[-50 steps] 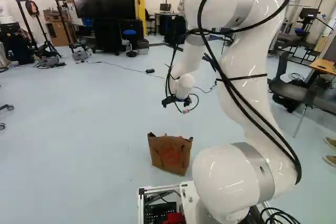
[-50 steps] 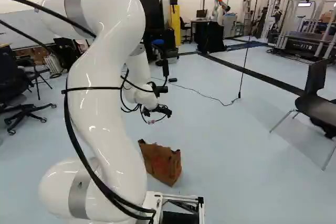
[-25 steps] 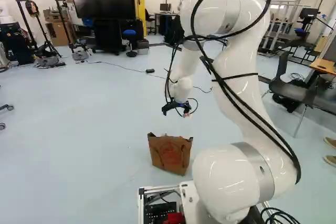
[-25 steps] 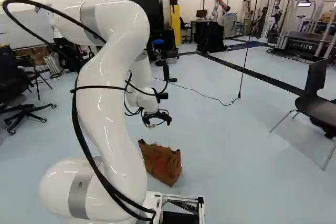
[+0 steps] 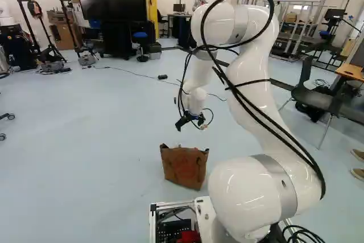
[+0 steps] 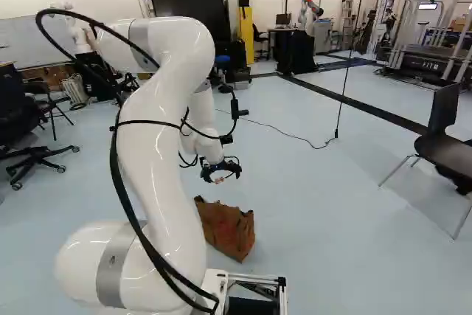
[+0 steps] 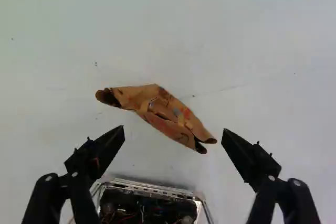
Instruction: Pick up the grocery bag from the ground
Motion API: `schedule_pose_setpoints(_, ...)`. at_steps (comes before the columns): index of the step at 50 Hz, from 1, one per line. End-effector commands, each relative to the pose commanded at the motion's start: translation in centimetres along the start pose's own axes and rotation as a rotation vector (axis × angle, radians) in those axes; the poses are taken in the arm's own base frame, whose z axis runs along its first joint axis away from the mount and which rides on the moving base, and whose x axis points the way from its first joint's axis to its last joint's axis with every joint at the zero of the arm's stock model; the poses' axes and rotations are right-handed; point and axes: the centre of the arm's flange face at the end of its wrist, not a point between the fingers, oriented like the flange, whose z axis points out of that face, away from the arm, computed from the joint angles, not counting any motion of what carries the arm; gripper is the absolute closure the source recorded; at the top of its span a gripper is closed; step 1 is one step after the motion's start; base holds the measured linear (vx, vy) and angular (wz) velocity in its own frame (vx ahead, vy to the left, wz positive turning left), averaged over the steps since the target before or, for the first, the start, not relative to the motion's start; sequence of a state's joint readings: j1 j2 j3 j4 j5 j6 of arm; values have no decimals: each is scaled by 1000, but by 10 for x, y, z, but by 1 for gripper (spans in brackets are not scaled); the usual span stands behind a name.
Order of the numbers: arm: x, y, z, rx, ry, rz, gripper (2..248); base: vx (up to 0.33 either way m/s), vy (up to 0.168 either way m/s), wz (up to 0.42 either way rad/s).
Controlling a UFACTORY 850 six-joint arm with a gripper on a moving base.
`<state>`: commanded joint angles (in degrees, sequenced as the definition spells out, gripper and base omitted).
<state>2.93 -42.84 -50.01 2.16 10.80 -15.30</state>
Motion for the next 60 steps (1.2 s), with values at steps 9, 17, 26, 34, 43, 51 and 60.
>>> schedule_pose_setpoints(9, -1, 0, 13, 4, -14, -126, 3, 0, 0, 0)
schedule_pose_setpoints(17, -2, -1, 25, 9, -25, -239, 3, 0, 0, 0)
schedule_pose_setpoints(26, -4, -1, 38, 16, -37, -365, 3, 0, 0, 0)
schedule_pose_setpoints(34, -5, -2, 50, 23, -46, -477, 3, 0, 0, 0)
schedule_pose_setpoints(43, -7, -2, 63, 33, -55, -604, 3, 0, 0, 0)
schedule_pose_setpoints(51, -9, -3, 75, 47, -70, -716, 3, 0, 0, 0)
schedule_pose_setpoints(60, -13, -4, 88, 73, -94, -842, 3, 0, 0, 0)
